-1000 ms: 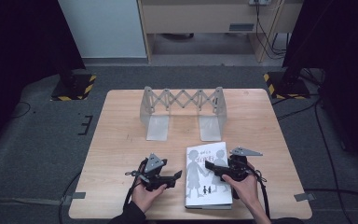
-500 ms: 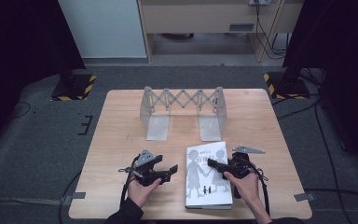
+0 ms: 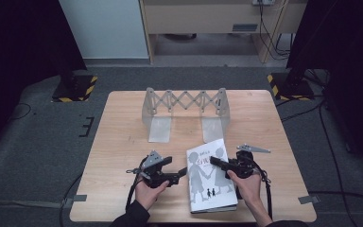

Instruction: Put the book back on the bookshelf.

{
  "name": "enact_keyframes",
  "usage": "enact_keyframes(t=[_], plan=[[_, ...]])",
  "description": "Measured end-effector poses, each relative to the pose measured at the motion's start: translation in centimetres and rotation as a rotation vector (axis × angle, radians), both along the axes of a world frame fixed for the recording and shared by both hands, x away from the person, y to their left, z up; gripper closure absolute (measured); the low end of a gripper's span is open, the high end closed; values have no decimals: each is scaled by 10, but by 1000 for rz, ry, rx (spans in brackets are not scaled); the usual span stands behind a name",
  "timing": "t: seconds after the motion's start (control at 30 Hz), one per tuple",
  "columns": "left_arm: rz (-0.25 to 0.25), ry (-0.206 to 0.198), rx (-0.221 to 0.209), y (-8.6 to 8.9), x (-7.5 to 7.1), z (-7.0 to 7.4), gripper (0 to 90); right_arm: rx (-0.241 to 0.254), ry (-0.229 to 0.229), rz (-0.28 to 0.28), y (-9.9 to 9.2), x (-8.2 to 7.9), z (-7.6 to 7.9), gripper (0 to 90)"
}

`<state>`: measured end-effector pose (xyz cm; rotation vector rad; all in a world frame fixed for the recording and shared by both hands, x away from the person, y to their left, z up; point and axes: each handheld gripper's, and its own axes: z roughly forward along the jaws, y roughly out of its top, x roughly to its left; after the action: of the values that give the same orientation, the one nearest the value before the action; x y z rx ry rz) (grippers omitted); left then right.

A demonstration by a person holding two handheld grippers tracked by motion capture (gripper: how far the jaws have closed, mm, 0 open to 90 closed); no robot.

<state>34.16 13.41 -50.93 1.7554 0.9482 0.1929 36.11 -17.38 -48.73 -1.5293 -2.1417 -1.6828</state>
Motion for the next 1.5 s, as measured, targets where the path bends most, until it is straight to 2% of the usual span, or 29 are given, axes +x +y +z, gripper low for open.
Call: enact_keyframes(t=[0.13,0.27,0.4,0.53,0.57,0.6,0.8,0.87,0.93,1.1,1.13,1.27,1.33,1.43,1.47,1.5], plan=[[-26,10,-12,-6,-2,-1,162,31,-18,8,0,-2,5,782],[-50,24,-3,-13,-2,-4,155,61,-50,28,1,-5,11,807],[-81,31,30,-19,-4,-10,136,72,-67,46,1,-7,13,814],[-127,60,-26,-24,-5,-17,35,90,-84,65,0,-8,16,823],[-127,60,-26,-24,-5,-17,17,90,-84,65,0,-8,16,823],[-147,59,-46,-26,-5,-20,1,102,-91,80,0,-9,16,825],[-151,52,-50,-26,-5,-20,0,115,-101,91,-1,-9,16,826],[-151,58,-69,-27,-5,-22,0,117,-105,93,-2,-9,16,826],[-152,69,-87,-26,-5,-23,0,119,-114,99,-2,-9,17,826],[-172,128,-173,-25,-3,-31,0,120,-130,123,-3,-10,20,827],[-212,154,-194,-27,-4,-33,0,133,-137,142,-2,-10,20,830],[-225,181,-196,-28,-6,-34,0,136,-141,164,1,-10,20,828],[-222,193,-190,-28,-5,-35,0,131,-124,155,1,-6,16,818],[-217,209,-182,-28,-4,-35,0,124,-127,145,0,-5,13,805],[-212,219,-178,-29,-3,-36,0,114,-129,138,0,-5,12,788],[-207,242,-172,-29,-2,-36,0,75,-152,127,1,-4,9,741]])
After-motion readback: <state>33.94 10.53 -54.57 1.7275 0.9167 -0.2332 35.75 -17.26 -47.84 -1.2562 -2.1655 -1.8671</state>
